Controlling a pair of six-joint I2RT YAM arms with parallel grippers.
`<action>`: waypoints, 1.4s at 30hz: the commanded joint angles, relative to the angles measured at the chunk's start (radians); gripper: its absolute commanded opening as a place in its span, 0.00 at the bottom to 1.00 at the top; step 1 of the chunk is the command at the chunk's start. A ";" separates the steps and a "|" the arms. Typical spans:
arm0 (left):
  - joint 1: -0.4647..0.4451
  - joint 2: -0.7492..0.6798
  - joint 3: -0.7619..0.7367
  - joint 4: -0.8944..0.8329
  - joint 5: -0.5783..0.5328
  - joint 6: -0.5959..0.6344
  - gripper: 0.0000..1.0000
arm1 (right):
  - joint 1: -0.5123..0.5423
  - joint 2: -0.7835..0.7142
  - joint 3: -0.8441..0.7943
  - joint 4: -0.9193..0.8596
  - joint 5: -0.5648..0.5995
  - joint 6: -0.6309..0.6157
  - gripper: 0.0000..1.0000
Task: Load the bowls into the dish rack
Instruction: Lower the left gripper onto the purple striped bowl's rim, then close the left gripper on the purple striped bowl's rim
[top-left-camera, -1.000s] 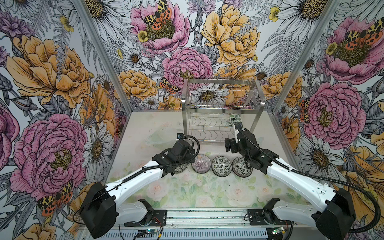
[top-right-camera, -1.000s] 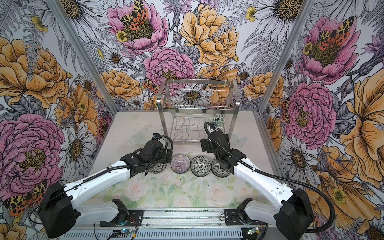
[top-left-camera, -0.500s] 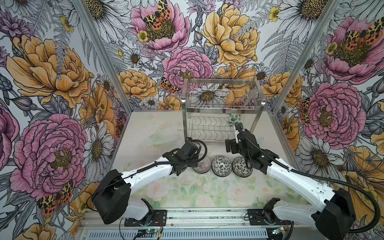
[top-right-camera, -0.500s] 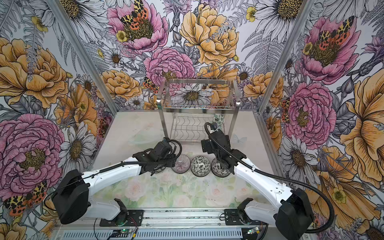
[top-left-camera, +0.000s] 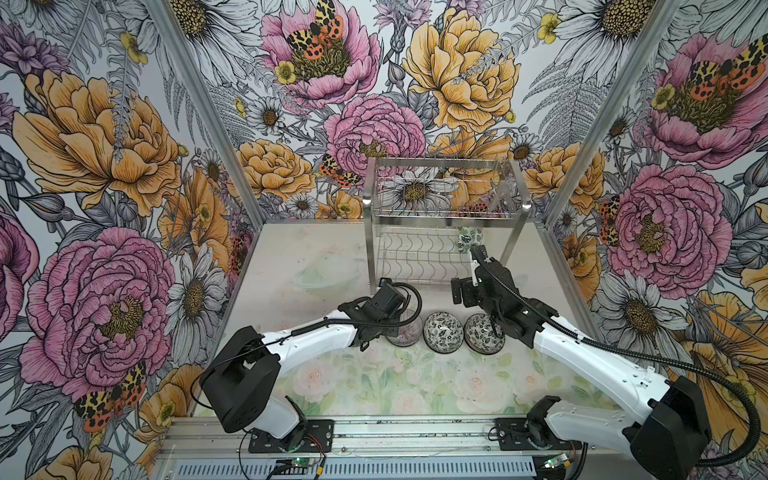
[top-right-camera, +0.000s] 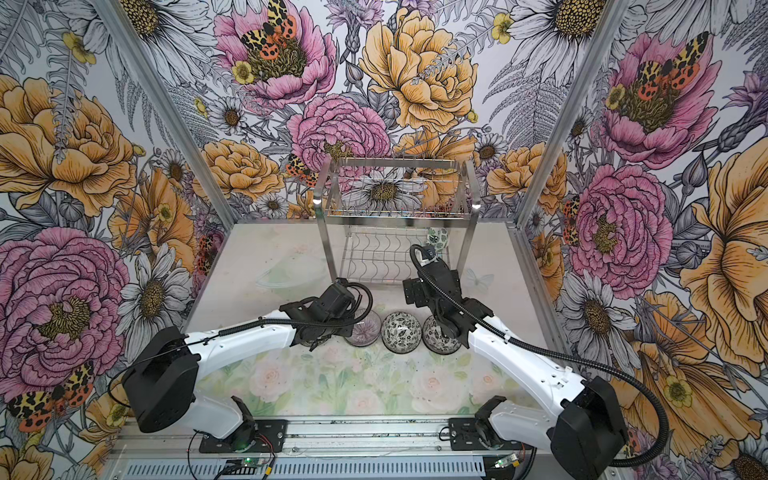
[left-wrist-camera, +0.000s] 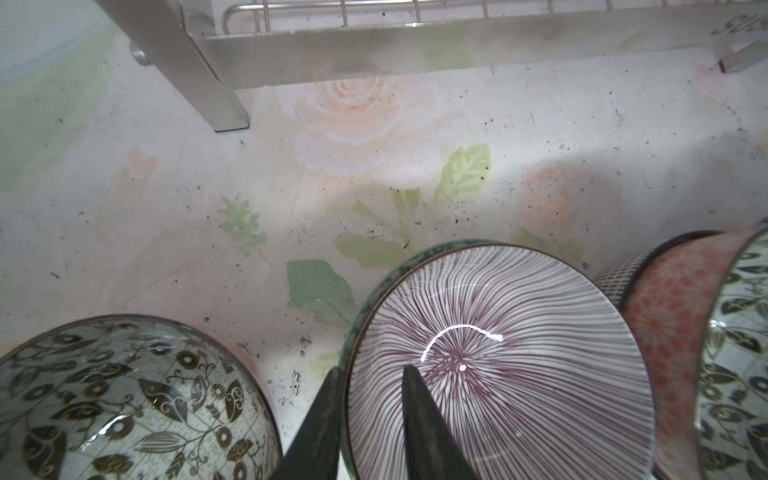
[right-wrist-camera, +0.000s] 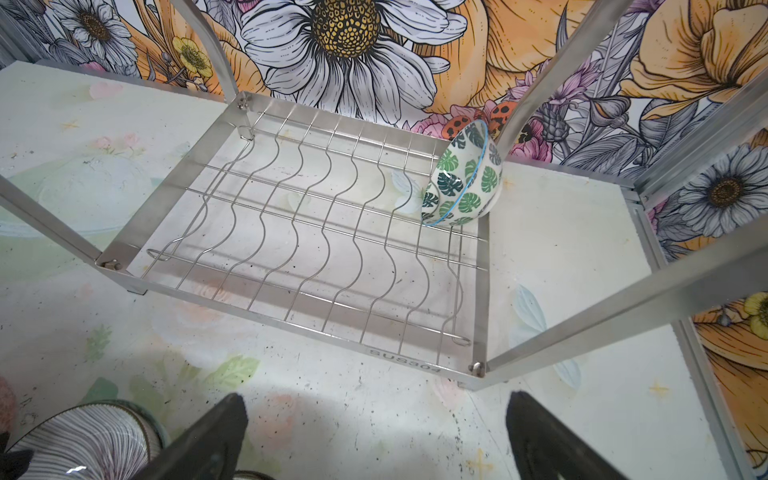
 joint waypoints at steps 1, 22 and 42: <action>-0.007 0.005 0.031 -0.019 -0.046 -0.018 0.27 | -0.011 -0.010 -0.007 0.008 -0.012 -0.004 0.99; -0.009 0.068 0.036 -0.017 -0.049 -0.016 0.16 | -0.018 -0.023 -0.014 0.008 -0.020 -0.006 0.99; -0.011 -0.007 0.041 -0.066 -0.084 -0.017 0.00 | -0.024 -0.029 -0.022 0.008 -0.025 -0.004 0.99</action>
